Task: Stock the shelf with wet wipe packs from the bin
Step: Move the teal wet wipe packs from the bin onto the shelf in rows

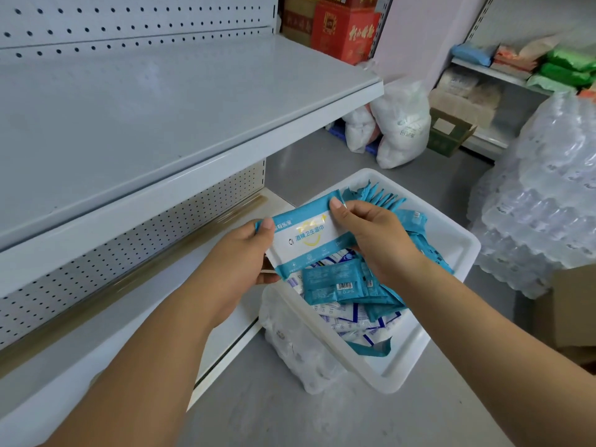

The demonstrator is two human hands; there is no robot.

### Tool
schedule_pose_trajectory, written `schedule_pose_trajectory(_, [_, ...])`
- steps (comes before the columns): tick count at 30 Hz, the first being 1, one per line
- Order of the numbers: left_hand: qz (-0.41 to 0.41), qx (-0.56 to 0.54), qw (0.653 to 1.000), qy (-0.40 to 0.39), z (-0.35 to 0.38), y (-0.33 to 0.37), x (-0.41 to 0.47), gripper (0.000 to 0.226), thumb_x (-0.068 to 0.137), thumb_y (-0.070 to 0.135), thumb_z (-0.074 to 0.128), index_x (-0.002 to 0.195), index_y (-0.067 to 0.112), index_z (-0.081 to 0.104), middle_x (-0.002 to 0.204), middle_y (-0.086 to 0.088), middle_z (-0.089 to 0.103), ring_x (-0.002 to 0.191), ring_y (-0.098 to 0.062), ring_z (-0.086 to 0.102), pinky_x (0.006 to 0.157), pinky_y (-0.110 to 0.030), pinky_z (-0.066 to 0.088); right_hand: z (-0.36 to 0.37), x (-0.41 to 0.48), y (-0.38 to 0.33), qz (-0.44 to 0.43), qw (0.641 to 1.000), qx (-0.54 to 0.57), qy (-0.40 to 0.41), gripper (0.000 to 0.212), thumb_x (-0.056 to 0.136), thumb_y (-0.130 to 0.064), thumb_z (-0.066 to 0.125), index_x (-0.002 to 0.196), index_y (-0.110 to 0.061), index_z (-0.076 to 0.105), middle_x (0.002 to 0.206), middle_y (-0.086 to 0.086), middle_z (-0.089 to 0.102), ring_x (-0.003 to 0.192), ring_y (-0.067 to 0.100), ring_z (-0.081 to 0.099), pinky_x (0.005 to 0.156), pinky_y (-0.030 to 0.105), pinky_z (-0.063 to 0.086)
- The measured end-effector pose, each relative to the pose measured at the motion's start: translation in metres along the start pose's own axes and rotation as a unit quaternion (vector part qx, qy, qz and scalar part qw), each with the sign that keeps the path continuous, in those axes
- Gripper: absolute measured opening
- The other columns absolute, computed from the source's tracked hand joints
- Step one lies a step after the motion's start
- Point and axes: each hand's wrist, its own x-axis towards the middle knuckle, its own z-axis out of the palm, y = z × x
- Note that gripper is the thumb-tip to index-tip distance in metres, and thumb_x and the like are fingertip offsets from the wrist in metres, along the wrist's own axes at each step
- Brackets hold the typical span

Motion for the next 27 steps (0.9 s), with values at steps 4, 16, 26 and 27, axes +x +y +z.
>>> schedule_pose_trajectory(4, [-0.003, -0.040, 0.999, 0.001, -0.003, 0.002, 0.001, 0.034, 0.106, 0.039, 0.040, 0.114, 0.025, 0.069, 0.107, -0.002, 0.076, 0.104, -0.025, 0.072, 0.094, -0.047, 0.056, 0.002, 0.005, 0.006, 0.045, 0.996, 0.083, -0.012, 0.025, 0.094, -0.036, 0.067, 0.093, -0.012, 0.076, 0.105, 0.010, 0.077, 0.097, 0.026, 0.072, 0.094, 0.039, 0.056])
schedule_pose_trajectory(16, [-0.078, -0.101, 0.978, 0.165, -0.027, 0.004, 0.001, 0.030, 0.107, 0.030, 0.042, 0.113, 0.006, 0.059, 0.103, -0.015, 0.071, 0.094, -0.033, 0.071, 0.075, -0.045, 0.060, -0.021, 0.054, 0.044, 0.076, 0.991, -0.057, 0.099, 0.021, 0.097, -0.028, 0.066, 0.098, -0.008, 0.071, 0.099, 0.012, 0.074, 0.094, 0.025, 0.072, 0.082, 0.030, 0.061])
schedule_pose_trajectory(26, [-0.088, -0.106, 0.977, 0.162, -0.028, 0.001, 0.001, 0.026, 0.106, 0.025, 0.046, 0.113, 0.005, 0.062, 0.103, -0.016, 0.072, 0.092, -0.031, 0.071, 0.067, -0.041, 0.062, -0.006, 0.105, 0.054, -0.111, 0.907, -0.405, 0.007, 0.051, 0.092, -0.037, 0.070, 0.139, -0.022, 0.057, 0.138, 0.004, 0.056, 0.124, 0.024, 0.050, 0.105, 0.036, 0.043])
schedule_pose_trajectory(27, [-0.089, -0.104, 0.977, 0.161, -0.028, 0.001, 0.001, 0.026, 0.105, 0.025, 0.047, 0.112, 0.006, 0.062, 0.103, -0.015, 0.072, 0.093, -0.031, 0.071, 0.068, -0.041, 0.062, -0.005, 0.110, 0.054, -0.118, 0.894, -0.432, 0.008, 0.049, 0.091, -0.039, 0.071, 0.136, -0.021, 0.061, 0.133, 0.005, 0.059, 0.124, 0.026, 0.048, 0.104, 0.035, 0.042])
